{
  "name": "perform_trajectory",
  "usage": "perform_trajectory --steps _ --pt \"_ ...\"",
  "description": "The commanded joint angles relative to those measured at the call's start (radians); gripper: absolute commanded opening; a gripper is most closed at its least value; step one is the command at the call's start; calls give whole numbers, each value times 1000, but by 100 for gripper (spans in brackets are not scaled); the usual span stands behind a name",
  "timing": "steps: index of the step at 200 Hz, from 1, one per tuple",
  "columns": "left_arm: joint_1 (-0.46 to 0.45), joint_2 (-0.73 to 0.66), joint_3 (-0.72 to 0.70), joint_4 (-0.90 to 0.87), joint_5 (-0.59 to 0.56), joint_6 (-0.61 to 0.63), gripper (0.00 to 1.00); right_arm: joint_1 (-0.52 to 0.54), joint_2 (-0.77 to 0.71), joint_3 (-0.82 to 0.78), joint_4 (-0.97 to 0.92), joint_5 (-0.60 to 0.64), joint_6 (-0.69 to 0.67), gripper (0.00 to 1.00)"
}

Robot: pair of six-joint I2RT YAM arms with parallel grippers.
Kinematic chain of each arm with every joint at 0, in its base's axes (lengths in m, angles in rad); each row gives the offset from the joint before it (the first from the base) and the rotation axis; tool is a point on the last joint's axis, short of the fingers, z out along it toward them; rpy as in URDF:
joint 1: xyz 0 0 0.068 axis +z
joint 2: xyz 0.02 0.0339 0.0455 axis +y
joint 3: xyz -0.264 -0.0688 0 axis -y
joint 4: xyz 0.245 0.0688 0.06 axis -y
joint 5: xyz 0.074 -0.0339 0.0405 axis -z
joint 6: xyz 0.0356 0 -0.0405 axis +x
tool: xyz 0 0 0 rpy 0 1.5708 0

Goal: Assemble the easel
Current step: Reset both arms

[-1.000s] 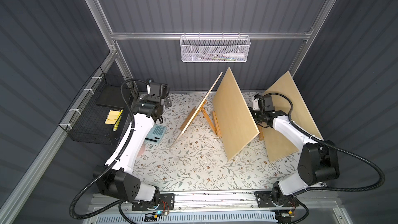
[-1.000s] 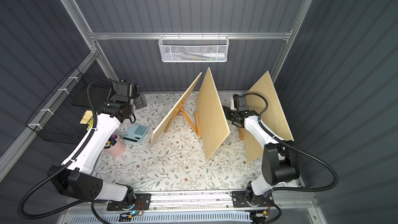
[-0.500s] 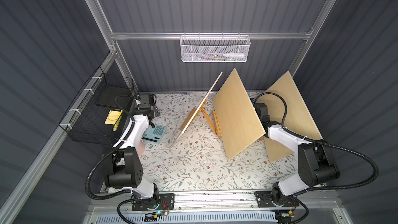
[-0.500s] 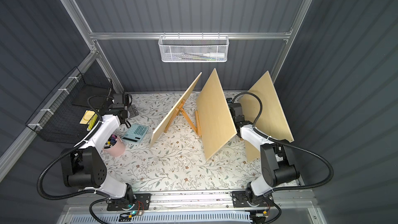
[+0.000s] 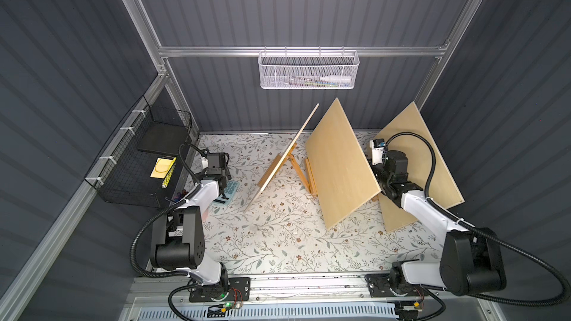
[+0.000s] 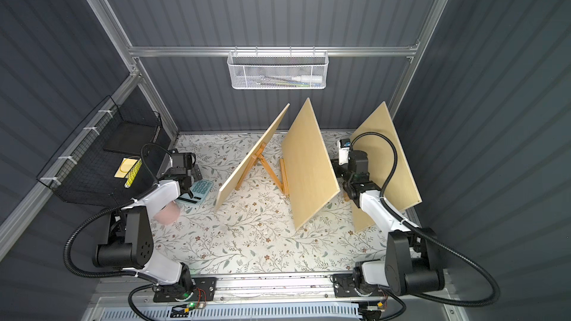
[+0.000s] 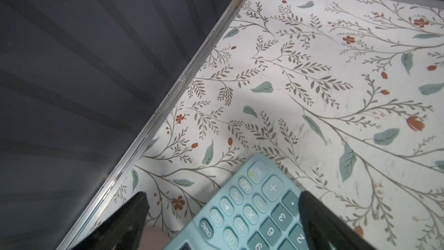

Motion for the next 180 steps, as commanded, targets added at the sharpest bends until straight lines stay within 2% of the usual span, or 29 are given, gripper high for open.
perform_trajectory --steps 1,16,41,59,93,113,132,168,180 --pt "3 -11 -61 161 24 58 99 -25 -7 -71 25 -88 -34 99" --pt "4 -9 -109 222 40 57 99 -28 -2 -117 70 -104 -51 99" --pt "4 -3 -183 345 59 70 99 -40 35 -184 202 -59 -70 99" --pt "4 27 -210 403 63 88 99 -55 62 -177 252 -56 -91 99" --pt "4 75 -230 463 72 110 99 -89 90 -101 100 -189 -120 99" --pt "4 84 -239 485 65 99 99 -92 80 -142 102 -181 -130 99" --pt "4 92 -251 510 71 96 99 -94 75 -214 200 -122 -113 99" --pt "4 66 -287 549 90 98 99 -97 147 -298 421 -128 -143 99" --pt "3 50 -309 576 90 94 99 -131 158 -299 428 -128 -143 99"
